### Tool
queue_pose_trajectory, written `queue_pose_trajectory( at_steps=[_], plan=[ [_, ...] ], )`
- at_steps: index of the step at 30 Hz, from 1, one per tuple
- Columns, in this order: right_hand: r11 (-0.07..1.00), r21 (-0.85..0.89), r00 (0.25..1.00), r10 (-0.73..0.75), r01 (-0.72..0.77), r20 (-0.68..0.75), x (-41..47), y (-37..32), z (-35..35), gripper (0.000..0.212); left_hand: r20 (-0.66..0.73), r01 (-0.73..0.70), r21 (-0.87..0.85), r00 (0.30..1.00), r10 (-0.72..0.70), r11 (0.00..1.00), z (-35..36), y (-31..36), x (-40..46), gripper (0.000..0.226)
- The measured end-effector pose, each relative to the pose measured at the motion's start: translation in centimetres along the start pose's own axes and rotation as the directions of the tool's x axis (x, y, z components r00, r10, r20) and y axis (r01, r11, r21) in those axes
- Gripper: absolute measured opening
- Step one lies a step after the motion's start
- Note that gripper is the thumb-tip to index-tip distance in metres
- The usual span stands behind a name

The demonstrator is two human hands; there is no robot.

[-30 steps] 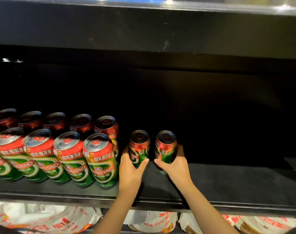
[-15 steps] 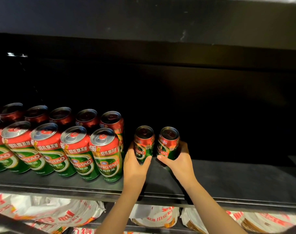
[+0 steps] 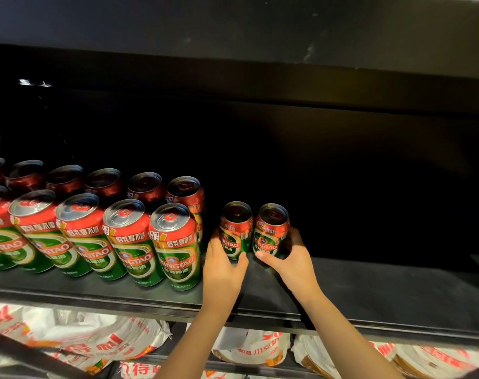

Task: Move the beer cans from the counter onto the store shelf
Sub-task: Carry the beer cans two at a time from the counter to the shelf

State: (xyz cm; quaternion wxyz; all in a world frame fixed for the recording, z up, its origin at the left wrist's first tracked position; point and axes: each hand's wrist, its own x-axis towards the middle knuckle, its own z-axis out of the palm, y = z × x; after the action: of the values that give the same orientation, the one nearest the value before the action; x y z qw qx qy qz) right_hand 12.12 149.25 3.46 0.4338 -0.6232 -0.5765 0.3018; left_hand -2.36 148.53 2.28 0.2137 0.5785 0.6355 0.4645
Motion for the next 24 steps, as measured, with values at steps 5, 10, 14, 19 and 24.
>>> queue_pose_trajectory(
  at_steps=[5,10,14,19,24],
  plan=[
    [1.000,-0.016,1.000,-0.011,0.011,-0.004,-0.07,0.12,-0.26,0.068,0.000,0.034,0.009,0.999,-0.034,0.999,0.04,0.04,-0.03,0.044],
    [0.999,-0.033,1.000,-0.020,0.021,0.017,0.04,0.06,-0.20,0.066,-0.068,-0.011,0.153,0.997,0.022,0.988,0.25,-0.13,-0.19,0.051],
    [0.999,-0.049,0.999,-0.016,0.017,0.036,0.07,0.13,-0.11,0.065,-0.113,-0.028,0.226,0.992,0.055,0.974,0.36,0.22,-0.37,0.055],
    [0.999,-0.021,0.999,-0.026,0.026,0.022,0.01,0.10,-0.08,0.068,-0.049,0.049,0.137,0.998,-0.042,0.989,0.45,0.24,-0.39,0.052],
    [0.999,-0.005,0.999,-0.032,0.032,0.016,0.06,0.01,-0.16,0.073,-0.050,0.073,0.086,0.996,-0.069,0.994,0.52,0.18,-0.39,0.054]
  ],
)
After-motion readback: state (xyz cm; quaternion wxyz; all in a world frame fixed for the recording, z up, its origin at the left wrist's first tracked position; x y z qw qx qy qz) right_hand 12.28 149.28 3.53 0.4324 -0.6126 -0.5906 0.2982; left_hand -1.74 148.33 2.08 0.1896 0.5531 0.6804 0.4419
